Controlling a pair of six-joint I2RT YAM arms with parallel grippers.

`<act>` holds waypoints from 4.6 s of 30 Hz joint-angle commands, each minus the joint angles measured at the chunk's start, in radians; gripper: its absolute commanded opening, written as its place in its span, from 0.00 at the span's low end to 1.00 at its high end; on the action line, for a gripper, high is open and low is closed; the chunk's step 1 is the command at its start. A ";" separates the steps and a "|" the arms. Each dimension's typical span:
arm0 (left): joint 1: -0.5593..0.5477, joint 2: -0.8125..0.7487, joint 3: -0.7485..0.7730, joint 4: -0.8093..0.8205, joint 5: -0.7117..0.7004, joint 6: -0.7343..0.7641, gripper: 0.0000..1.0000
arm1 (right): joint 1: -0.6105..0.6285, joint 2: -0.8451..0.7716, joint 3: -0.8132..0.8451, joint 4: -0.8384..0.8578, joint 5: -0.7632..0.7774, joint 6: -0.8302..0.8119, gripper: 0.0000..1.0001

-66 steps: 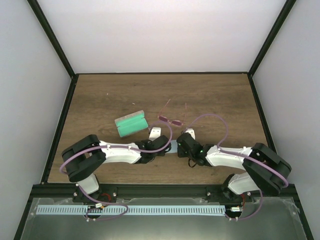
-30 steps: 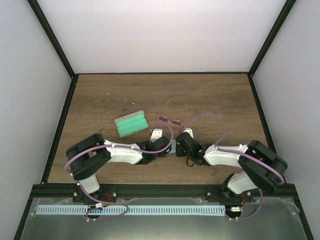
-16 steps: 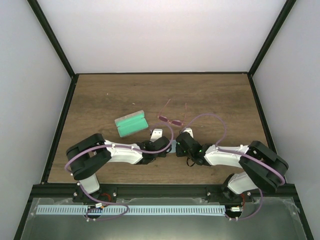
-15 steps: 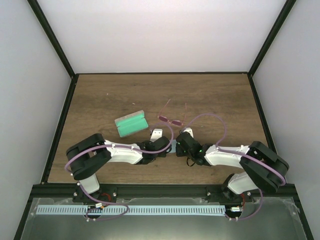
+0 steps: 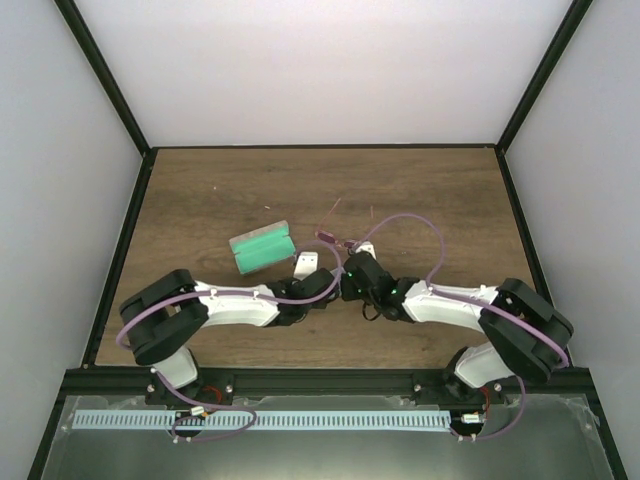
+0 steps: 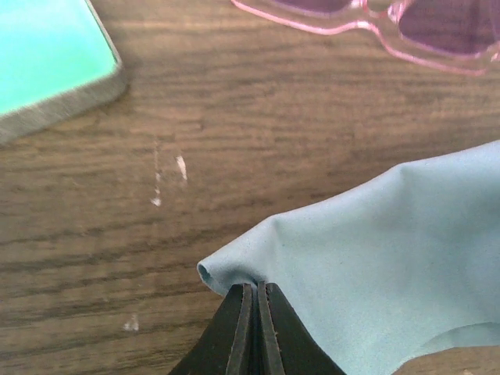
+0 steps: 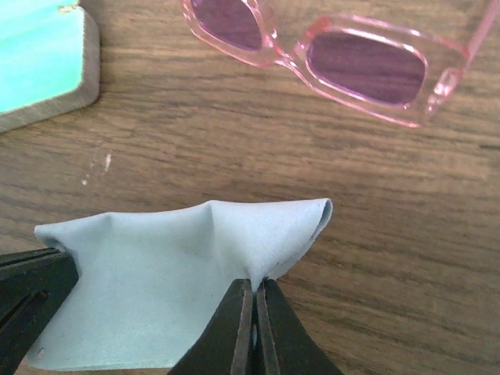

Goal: Organize the sunglasses
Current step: Pick up the glasses cleaning cloth from the center of the board, then place the glasses cleaning cloth in the sunglasses case.

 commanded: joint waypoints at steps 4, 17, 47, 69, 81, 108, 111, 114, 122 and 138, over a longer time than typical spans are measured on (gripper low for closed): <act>0.016 -0.066 0.031 -0.054 -0.088 -0.013 0.04 | 0.007 0.024 0.090 0.021 -0.016 -0.053 0.01; 0.094 -0.138 0.000 -0.101 -0.206 -0.064 0.04 | 0.029 0.215 0.283 0.093 -0.093 -0.139 0.01; 0.407 -0.225 -0.168 0.087 -0.213 0.007 0.04 | -0.012 0.618 0.797 0.022 -0.204 -0.253 0.01; 0.452 -0.167 -0.192 0.137 -0.125 0.031 0.04 | -0.034 0.652 0.770 0.026 -0.248 -0.241 0.01; 0.456 -0.167 -0.199 0.116 -0.155 0.018 0.04 | -0.033 0.642 0.740 0.030 -0.243 -0.237 0.01; 0.487 -0.121 -0.193 0.117 -0.165 0.023 0.04 | -0.018 0.642 0.728 0.041 -0.263 -0.238 0.01; 0.492 -0.106 -0.189 0.124 -0.165 0.021 0.04 | -0.017 0.644 0.733 0.042 -0.265 -0.240 0.01; 0.499 -0.096 -0.185 0.127 -0.168 0.023 0.04 | -0.018 0.645 0.737 0.040 -0.261 -0.242 0.01; 0.511 -0.101 -0.187 0.122 -0.176 0.025 0.04 | -0.017 0.655 0.746 0.030 -0.260 -0.247 0.01; 0.512 -0.122 -0.213 0.140 -0.141 0.015 0.26 | -0.017 0.649 0.747 0.026 -0.254 -0.252 0.19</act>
